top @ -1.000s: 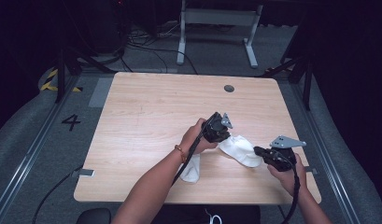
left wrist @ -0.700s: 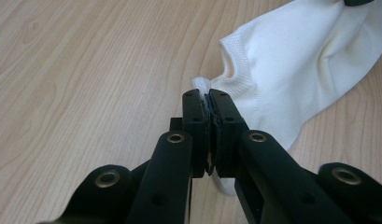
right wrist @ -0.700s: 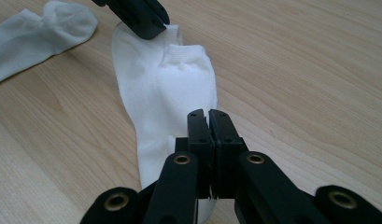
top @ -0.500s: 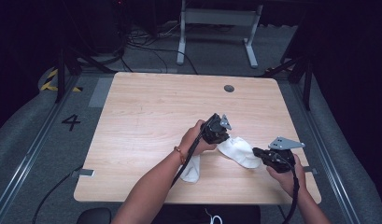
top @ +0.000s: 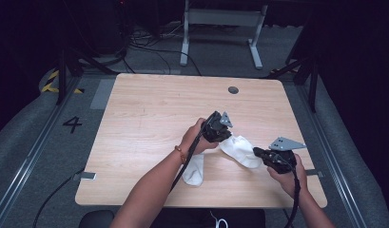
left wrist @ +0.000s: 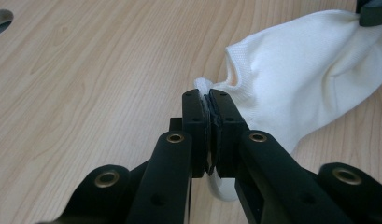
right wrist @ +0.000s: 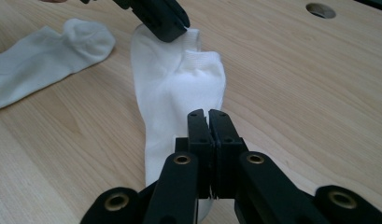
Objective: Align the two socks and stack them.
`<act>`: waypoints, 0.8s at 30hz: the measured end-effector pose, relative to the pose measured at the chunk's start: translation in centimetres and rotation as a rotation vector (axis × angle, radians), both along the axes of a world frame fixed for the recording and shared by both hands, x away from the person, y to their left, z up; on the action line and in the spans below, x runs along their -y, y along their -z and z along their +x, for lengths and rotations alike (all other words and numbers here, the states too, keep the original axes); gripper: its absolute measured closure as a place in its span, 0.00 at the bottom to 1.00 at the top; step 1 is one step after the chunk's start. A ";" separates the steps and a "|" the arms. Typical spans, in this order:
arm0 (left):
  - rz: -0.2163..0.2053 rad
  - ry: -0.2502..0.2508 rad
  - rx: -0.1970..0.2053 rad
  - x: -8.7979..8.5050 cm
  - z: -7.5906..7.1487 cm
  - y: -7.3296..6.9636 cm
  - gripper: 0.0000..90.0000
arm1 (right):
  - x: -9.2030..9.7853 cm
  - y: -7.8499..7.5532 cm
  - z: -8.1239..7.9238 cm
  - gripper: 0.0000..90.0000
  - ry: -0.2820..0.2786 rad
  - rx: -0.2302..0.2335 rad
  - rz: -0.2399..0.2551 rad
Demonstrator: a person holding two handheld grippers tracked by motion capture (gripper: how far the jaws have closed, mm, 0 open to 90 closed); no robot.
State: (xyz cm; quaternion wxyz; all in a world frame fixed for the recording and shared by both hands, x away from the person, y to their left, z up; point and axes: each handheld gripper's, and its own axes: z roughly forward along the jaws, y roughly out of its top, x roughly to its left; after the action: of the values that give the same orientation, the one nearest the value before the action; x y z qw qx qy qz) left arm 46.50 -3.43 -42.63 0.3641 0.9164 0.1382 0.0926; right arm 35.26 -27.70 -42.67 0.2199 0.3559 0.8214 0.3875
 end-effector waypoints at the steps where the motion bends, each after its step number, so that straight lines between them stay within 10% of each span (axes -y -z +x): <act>1: -0.015 0.007 -0.003 -0.4 0.0 0.0 0.95 | -0.4 -0.1 -0.1 0.98 -0.010 0.007 -0.010; 24: -0.133 0.007 0.029 -8.2 -0.3 1.2 0.91 | -11.9 -0.9 -1.9 0.98 -0.257 0.118 -0.147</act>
State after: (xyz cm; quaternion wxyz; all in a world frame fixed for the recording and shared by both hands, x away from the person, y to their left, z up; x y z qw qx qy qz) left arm 46.16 4.76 -43.79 0.4266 0.8892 0.1356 0.0950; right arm 33.40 -15.85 -41.82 0.2420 0.2073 0.8721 0.3715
